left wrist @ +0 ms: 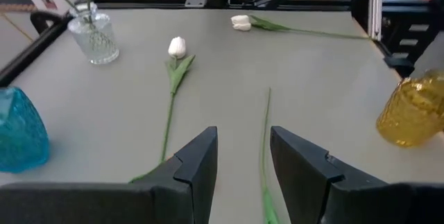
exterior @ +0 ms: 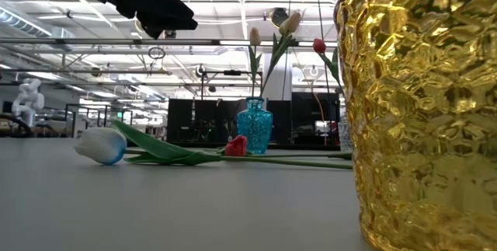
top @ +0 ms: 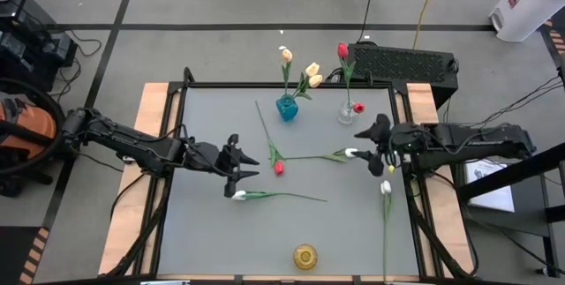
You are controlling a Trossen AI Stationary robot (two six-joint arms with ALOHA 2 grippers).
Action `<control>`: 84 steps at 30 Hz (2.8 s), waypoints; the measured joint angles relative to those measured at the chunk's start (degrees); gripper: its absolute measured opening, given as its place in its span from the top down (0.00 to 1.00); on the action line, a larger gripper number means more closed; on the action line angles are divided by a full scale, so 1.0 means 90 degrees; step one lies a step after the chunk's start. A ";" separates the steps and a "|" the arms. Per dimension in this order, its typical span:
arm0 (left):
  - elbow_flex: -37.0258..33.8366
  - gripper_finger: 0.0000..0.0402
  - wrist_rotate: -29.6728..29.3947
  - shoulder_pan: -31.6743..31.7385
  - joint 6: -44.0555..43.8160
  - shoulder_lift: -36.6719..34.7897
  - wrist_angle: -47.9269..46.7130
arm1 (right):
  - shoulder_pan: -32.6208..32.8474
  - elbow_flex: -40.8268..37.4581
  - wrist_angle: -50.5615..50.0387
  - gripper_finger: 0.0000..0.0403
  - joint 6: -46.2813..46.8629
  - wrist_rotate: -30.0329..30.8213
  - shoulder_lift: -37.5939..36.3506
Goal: Sort flowers into vase by color
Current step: Put the red flower into the transparent vase
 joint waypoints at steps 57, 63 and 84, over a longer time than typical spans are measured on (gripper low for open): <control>0.2844 0.65 -0.0399 0.1773 0.6505 0.3275 -0.3515 | 0.0900 0.0000 0.0395 0.97 0.0734 -0.0260 0.0751; 0.2951 0.65 -0.0401 0.1770 0.7042 0.3678 -0.3560 | 0.0900 0.0000 0.0401 0.97 0.0803 -0.0260 0.0748; 0.3154 0.65 -0.0423 0.2263 0.8071 0.4722 -0.3302 | 0.0900 0.0000 0.0687 0.97 0.0784 -0.0262 0.0748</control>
